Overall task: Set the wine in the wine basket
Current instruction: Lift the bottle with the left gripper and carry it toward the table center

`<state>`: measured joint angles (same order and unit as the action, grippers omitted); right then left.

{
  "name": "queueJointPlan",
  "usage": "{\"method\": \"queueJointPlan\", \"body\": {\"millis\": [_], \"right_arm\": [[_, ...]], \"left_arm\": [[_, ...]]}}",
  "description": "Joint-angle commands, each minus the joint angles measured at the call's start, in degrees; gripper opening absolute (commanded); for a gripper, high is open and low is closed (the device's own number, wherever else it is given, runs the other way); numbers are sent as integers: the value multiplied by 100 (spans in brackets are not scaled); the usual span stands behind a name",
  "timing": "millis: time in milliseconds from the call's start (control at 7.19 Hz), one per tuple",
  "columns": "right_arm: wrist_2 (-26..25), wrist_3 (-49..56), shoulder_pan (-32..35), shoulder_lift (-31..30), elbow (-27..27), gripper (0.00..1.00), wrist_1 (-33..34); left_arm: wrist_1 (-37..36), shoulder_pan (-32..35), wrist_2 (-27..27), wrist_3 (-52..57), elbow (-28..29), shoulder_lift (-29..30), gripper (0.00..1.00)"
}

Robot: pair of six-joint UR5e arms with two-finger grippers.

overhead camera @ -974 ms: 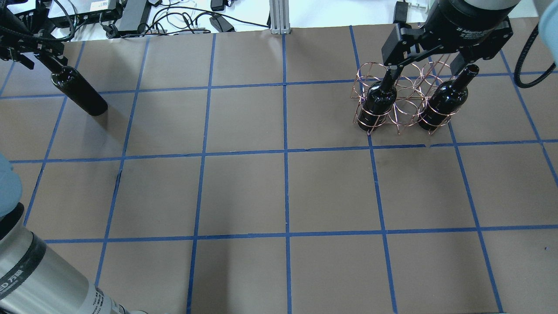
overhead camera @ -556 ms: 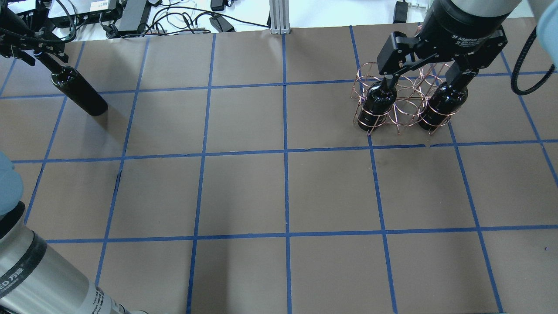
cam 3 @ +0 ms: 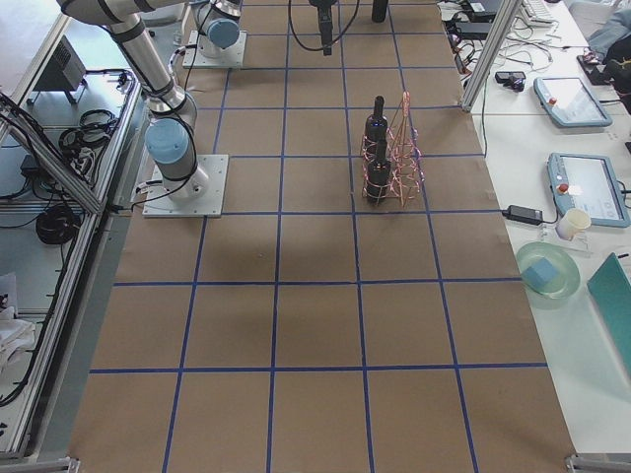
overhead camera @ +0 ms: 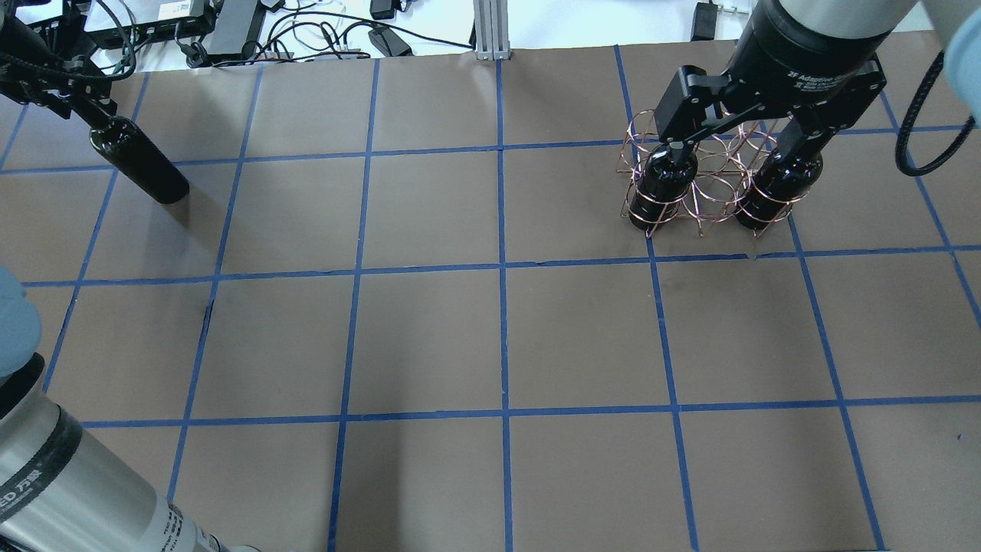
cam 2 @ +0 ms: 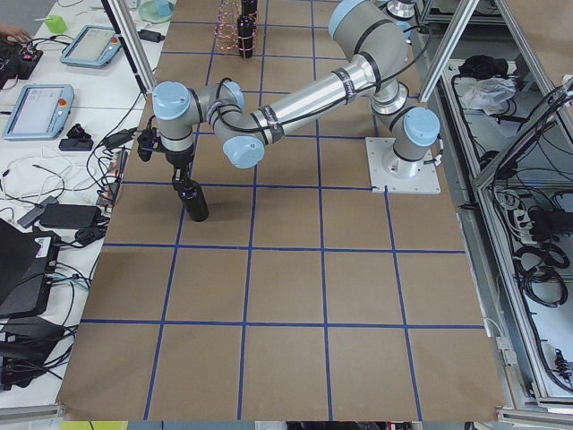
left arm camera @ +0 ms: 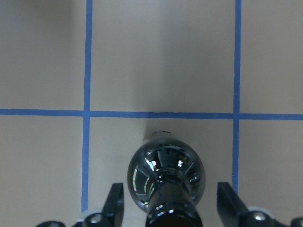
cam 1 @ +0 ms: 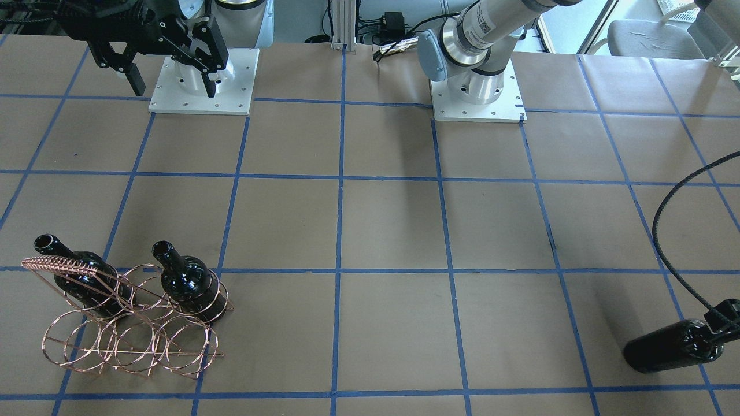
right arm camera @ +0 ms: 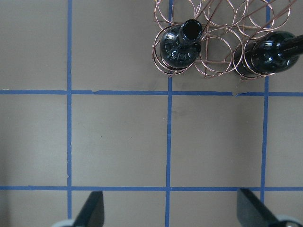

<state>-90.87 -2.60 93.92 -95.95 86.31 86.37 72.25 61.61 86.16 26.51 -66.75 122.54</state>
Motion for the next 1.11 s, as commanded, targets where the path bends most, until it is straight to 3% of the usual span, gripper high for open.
{"method": "queueJointPlan", "body": {"millis": [0,556,974], "right_arm": [[-27,-12,13,-2,0,100,-15],[-89,-47,13,68,9,100,-15],[-97,-56,13,199,0,100,38]], "left_arm": [[-35,0,15,143,-5,-2,0],[147,87,15,93,-31,-194,0],[386,1191,50,-1309,-696,-870,0]]}}
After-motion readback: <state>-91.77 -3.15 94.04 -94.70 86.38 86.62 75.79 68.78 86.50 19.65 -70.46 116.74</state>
